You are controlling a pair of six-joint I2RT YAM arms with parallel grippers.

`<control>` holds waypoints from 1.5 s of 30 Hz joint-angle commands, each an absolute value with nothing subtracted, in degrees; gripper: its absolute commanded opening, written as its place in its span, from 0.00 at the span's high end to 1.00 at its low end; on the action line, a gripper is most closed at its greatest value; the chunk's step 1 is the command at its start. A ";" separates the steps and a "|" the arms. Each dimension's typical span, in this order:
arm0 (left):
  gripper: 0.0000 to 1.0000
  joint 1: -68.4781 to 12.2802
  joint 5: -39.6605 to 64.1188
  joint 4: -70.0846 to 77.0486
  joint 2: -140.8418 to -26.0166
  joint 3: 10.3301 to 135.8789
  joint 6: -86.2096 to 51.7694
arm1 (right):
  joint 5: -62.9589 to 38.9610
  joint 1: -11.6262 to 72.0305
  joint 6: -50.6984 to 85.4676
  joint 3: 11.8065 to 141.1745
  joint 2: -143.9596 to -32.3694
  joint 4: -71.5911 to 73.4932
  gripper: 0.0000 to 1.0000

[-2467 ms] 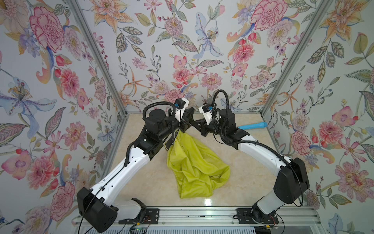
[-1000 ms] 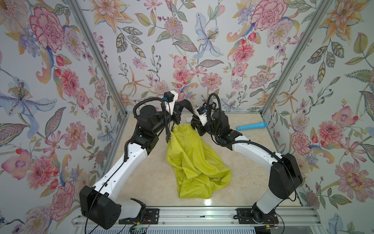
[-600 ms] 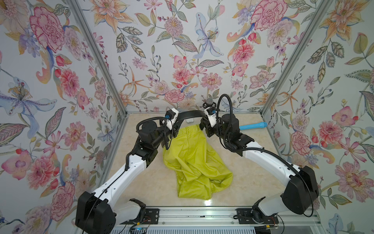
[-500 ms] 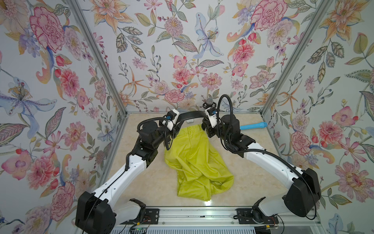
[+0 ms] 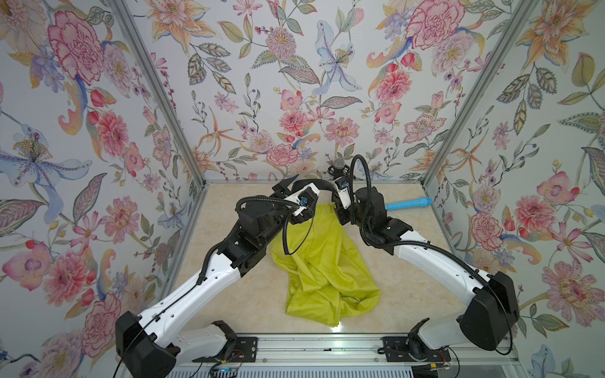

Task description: Remove the belt from the trousers

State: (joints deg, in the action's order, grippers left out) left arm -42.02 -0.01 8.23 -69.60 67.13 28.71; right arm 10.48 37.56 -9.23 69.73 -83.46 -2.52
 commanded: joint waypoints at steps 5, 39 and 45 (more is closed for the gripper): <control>0.15 -45.00 -5.16 -0.42 -78.64 78.17 38.46 | 11.06 38.46 -9.63 71.94 -82.98 -4.80 1.00; 1.00 -37.54 5.13 3.56 -82.16 80.51 18.02 | -18.80 33.28 11.16 86.46 -82.34 -20.48 0.54; 1.00 -37.29 4.88 3.10 -82.66 80.86 18.26 | -16.56 34.63 10.99 87.01 -83.65 -22.39 0.65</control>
